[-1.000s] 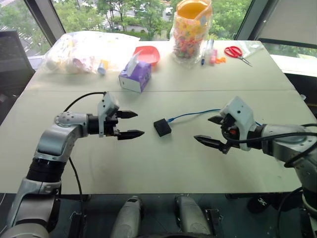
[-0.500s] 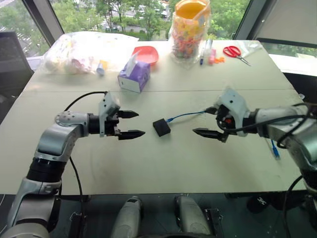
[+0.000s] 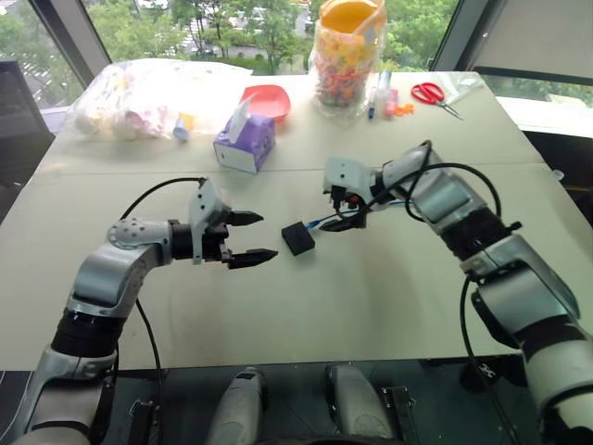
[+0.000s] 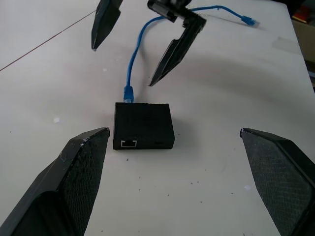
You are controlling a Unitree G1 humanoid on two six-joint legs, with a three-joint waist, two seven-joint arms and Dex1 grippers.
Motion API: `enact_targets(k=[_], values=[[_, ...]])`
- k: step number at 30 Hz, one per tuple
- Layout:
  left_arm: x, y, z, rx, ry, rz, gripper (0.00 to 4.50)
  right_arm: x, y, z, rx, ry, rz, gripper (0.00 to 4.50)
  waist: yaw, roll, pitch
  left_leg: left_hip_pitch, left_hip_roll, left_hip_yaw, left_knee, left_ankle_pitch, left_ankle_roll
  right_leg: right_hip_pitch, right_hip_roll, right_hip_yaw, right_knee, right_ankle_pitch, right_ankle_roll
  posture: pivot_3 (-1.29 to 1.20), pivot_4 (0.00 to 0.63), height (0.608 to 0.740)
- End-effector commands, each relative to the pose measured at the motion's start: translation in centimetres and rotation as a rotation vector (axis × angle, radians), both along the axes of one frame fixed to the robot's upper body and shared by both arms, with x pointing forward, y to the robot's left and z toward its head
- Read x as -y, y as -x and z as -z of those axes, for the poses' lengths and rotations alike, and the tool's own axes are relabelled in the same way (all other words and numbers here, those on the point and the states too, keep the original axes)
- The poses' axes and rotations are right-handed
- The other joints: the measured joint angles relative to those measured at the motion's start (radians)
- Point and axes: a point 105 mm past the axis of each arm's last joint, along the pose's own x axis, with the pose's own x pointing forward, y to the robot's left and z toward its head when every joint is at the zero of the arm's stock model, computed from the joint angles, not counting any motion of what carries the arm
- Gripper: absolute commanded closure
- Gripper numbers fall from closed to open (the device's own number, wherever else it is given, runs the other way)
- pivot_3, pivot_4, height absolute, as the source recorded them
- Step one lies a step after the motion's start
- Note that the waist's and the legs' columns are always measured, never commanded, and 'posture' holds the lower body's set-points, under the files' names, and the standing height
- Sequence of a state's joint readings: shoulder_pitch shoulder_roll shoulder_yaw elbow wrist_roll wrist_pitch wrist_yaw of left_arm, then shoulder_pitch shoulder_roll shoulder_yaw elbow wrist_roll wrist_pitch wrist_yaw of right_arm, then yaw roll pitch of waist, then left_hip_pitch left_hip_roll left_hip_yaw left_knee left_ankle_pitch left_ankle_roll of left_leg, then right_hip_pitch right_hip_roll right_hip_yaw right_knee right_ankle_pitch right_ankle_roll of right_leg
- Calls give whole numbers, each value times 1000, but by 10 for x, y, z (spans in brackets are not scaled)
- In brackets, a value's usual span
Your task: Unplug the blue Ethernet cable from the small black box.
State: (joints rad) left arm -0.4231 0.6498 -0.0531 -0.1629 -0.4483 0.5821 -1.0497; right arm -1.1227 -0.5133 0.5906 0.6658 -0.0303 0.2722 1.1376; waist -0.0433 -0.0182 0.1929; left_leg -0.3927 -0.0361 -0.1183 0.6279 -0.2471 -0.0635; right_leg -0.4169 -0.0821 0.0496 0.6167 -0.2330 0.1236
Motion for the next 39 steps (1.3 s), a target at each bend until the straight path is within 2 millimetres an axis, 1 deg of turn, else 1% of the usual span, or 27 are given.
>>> enact_targets(k=[1,3,6,10,13,14,15,18,19,20,22,24,26,28,30,33,37,39], values=[[-3,3,-13,54,16,-14,51,-5,-5,-1,35,81,-68,0,-2,0,0,0,0,0,0,0,0,0,0,0,0,0,0,0,150,740],[-4,3,-14,58,19,-25,51,-11,-6,4,28,98,-95,0,-2,0,0,0,0,0,0,0,0,-1,0,0,2,0,0,0,150,740],[-6,3,-15,59,27,-43,51,-18,-6,6,16,89,-109,0,-6,0,0,0,0,0,0,0,-1,-2,0,0,4,0,0,0,150,740],[-8,7,-10,47,24,-47,51,-35,-1,12,-24,73,-149,0,-17,0,0,1,0,0,0,1,-1,-2,0,1,7,0,0,0,150,740],[-12,7,-9,35,42,-68,51,-44,2,16,-67,38,-144,0,-27,0,0,2,0,0,0,1,-1,-3,0,1,10,0,-1,0,150,740],[-13,7,-9,24,52,-74,0,-46,3,18,-81,34,-142,549,-28,0,0,2,0,0,0,1,-2,-4,1,1,11,0,-1,0,150,740],[-15,8,-8,11,56,-72,0,-47,4,19,-90,36,-141,860,-29,0,0,2,0,0,0,1,-2,-4,1,1,12,0,-1,0,150,740],[-17,7,-5,3,23,-44,0,-52,3,24,-82,36,-136,2428,-29,0,0,2,0,0,1,1,-2,-5,1,1,14,0,-1,0,150,740],[-16,4,-7,7,18,-37,0,-54,2,25,-68,32,-129,2913,-29,0,0,3,0,0,1,1,-2,-5,1,1,14,0,-2,0,150,740],[-15,1,-10,14,19,-34,0,-55,0,24,-52,23,-122,3547,-29,0,0,3,0,0,1,2,-3,-5,1,1,14,1,-2,0,150,740],[-13,-6,-16,20,36,-34,0,-57,-1,22,-23,8,-117,4421,-27,0,0,3,0,0,2,3,-4,-4,2,1,14,1,-2,0,150,740],[-12,-9,-20,18,48,-30,0,-54,-5,18,37,20,-109,4467,-26,0,0,3,0,0,3,3,-5,-4,2,1,14,1,-2,0,150,740],[-9,-11,-21,13,52,-17,0,-45,-11,13,149,59,-96,4467,-25,0,0,3,0,0,3,3,-5,-3,2,1,14,1,-2,0,150,740],[-6,-12,-22,10,54,-5,0,-41,-11,5,242,41,-95,4467,-25,0,0,3,0,0,2,3,-5,-4,1,2,14,1,-2,0,150,740],[-1,-15,-26,9,75,6,0,-37,2,-10,375,-24,-116,4467,-14,0,0,2,0,-1,2,3,-5,-5,1,1,14,1,-2,0,150,740],[4,-21,-37,-3,121,13,0,-28,29,-34,622,-79,-149,4467,2,0,0,-1,-1,-2,2,3,-5,-6,1,1,14,1,-2,0,150,740],[8,-23,-40,-12,124,32,0,-21,46,-49,827,-75,-169,4467,-10,0,0,-1,-1,1,2,3,-5,-8,0,2,14,1,-1,0,150,740],[12,-25,-44,-23,133,54,0,-12,61,-62,948,-65,-187,4467,-6,0,0,0,0,1,2,3,-5,-7,1,2,14,1,-1,0,150,740]])
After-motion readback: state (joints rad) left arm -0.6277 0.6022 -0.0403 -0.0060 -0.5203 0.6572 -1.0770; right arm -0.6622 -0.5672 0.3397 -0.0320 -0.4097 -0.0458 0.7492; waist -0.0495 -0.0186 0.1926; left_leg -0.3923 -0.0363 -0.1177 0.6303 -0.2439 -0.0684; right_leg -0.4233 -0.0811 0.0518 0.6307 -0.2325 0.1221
